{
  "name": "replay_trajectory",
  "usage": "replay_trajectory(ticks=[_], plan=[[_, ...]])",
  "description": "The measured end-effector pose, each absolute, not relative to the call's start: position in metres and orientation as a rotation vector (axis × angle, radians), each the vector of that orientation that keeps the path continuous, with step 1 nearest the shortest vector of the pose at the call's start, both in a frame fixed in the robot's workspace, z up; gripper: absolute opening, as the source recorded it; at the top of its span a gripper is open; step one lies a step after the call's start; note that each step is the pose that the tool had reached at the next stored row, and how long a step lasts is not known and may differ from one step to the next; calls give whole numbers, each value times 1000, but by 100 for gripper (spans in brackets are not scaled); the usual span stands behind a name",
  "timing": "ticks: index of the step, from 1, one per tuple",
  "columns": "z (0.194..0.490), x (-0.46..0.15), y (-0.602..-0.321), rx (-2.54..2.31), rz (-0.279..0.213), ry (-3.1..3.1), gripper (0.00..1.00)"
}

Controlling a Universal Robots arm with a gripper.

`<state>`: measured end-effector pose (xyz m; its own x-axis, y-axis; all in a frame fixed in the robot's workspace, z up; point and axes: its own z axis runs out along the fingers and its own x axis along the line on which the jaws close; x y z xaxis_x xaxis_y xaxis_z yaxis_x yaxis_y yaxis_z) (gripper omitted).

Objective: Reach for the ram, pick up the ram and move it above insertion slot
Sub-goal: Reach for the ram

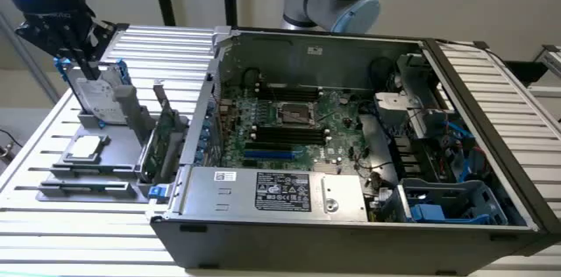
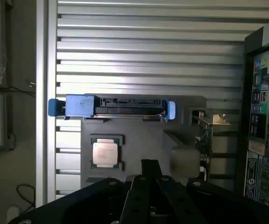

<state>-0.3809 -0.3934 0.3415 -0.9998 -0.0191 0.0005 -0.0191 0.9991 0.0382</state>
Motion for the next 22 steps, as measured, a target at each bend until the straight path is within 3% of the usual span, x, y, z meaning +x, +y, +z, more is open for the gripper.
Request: replay_trajectory(ticks=[15, 22], plan=[[341, -381, -394, 30, -60, -3140, 11], [341, -381, -416, 30, -60, -3140, 11]])
